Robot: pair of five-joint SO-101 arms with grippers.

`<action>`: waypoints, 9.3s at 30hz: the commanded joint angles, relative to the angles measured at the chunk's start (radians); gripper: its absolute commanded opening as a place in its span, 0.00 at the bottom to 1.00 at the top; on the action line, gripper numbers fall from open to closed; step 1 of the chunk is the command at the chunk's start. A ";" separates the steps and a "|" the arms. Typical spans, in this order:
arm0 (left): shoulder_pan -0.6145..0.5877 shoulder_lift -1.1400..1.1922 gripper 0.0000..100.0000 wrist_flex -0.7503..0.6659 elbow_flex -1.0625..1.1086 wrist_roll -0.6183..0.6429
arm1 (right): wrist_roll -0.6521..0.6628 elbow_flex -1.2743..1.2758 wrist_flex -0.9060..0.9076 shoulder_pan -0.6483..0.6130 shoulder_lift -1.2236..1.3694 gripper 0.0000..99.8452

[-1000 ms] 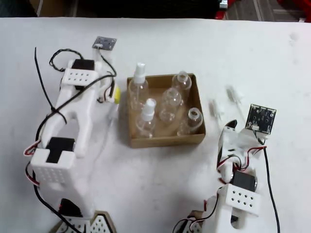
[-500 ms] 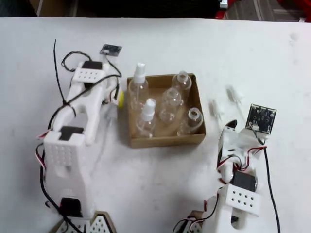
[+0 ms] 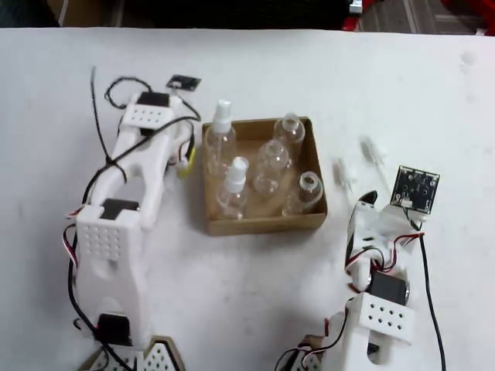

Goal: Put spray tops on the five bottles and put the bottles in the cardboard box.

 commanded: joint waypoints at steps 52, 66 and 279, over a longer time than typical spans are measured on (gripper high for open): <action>0.441 -1.116 0.02 -0.951 0.440 0.265 | 0.011 0.035 -0.119 -0.015 -0.008 0.23; 0.483 -1.113 0.02 -1.375 0.830 0.140 | 0.012 0.048 -0.151 -0.008 -0.008 0.23; -0.064 -2.493 0.17 -0.870 2.128 -0.015 | -0.190 -1.419 0.191 -0.282 0.785 0.02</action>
